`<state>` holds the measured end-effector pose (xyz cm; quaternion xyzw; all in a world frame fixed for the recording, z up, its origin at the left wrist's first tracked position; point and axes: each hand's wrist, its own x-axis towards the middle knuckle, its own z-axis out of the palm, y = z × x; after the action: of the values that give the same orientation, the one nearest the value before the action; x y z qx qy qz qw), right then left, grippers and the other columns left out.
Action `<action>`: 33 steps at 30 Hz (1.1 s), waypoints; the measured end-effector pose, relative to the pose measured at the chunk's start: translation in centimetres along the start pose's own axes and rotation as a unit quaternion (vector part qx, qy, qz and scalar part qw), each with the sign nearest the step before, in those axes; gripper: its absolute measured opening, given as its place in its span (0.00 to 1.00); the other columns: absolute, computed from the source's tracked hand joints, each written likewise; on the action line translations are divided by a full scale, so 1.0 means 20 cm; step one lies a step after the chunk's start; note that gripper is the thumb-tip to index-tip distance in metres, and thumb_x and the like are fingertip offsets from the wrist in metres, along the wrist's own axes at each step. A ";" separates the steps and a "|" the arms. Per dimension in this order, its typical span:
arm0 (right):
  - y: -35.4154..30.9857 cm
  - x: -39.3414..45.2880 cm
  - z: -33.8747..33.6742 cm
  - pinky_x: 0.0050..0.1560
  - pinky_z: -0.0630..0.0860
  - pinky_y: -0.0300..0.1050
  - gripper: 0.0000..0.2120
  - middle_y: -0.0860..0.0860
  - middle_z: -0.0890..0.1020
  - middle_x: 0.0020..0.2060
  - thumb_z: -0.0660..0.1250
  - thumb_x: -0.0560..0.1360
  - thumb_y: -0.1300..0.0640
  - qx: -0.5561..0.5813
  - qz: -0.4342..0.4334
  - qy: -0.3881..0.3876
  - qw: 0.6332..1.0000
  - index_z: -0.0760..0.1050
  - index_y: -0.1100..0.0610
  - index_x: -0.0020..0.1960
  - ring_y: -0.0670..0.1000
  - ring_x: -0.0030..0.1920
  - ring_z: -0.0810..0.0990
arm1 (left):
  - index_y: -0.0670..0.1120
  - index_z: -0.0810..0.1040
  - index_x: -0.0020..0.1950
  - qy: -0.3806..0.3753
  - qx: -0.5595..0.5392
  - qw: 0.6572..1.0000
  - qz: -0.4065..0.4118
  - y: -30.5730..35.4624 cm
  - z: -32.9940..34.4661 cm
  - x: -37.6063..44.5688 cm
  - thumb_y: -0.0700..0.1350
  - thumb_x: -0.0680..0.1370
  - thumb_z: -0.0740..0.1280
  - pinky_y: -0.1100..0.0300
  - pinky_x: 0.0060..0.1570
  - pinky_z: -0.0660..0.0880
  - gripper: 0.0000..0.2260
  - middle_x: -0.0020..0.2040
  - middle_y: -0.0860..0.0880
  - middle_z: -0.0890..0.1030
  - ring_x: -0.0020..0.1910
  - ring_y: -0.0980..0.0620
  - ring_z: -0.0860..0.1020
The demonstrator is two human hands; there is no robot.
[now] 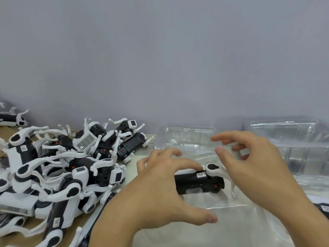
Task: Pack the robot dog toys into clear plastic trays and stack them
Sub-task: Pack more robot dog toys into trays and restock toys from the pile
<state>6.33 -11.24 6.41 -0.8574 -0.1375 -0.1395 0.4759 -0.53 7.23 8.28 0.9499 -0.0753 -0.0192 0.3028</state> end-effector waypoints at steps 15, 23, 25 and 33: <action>-0.05 -0.02 -0.01 0.58 0.71 0.35 0.32 0.33 0.76 0.61 0.73 0.70 0.47 0.142 0.012 -0.004 0.990 0.66 0.35 0.71 0.35 0.59 0.76 | 0.56 0.79 0.63 0.334 0.163 0.920 0.122 0.00 0.02 0.09 0.57 0.55 0.84 0.35 0.75 0.47 0.38 0.76 0.48 0.64 0.77 0.39 0.57; -0.03 -0.02 0.01 0.50 0.69 0.30 0.29 0.29 0.76 0.56 0.75 0.69 0.48 0.149 0.000 0.016 0.989 0.68 0.31 0.65 0.25 0.53 0.73 | 0.58 0.79 0.63 0.342 0.157 0.917 0.132 -0.03 0.03 0.10 0.59 0.55 0.83 0.41 0.75 0.45 0.37 0.77 0.50 0.62 0.77 0.40 0.57; -0.03 -0.01 0.01 0.50 0.69 0.31 0.30 0.30 0.76 0.57 0.74 0.68 0.45 0.150 -0.001 0.019 0.989 0.68 0.31 0.66 0.25 0.53 0.73 | 0.58 0.79 0.64 0.343 0.149 0.918 0.135 -0.03 0.03 0.10 0.60 0.56 0.82 0.39 0.75 0.46 0.37 0.77 0.49 0.63 0.77 0.40 0.57; -0.02 -0.01 -0.01 0.59 0.70 0.43 0.24 0.36 0.80 0.60 0.61 0.72 0.32 0.289 -0.020 0.065 0.955 0.74 0.36 0.66 0.39 0.61 0.78 | 0.68 0.77 0.62 0.350 -0.046 0.933 0.066 -0.03 0.03 0.07 0.71 0.56 0.72 0.43 0.73 0.62 0.34 0.71 0.63 0.64 0.75 0.55 0.59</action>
<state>5.97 -11.19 6.74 -0.6692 -0.1578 -0.1581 0.7087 0.91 7.24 7.42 0.8743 -0.0260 0.3308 0.3542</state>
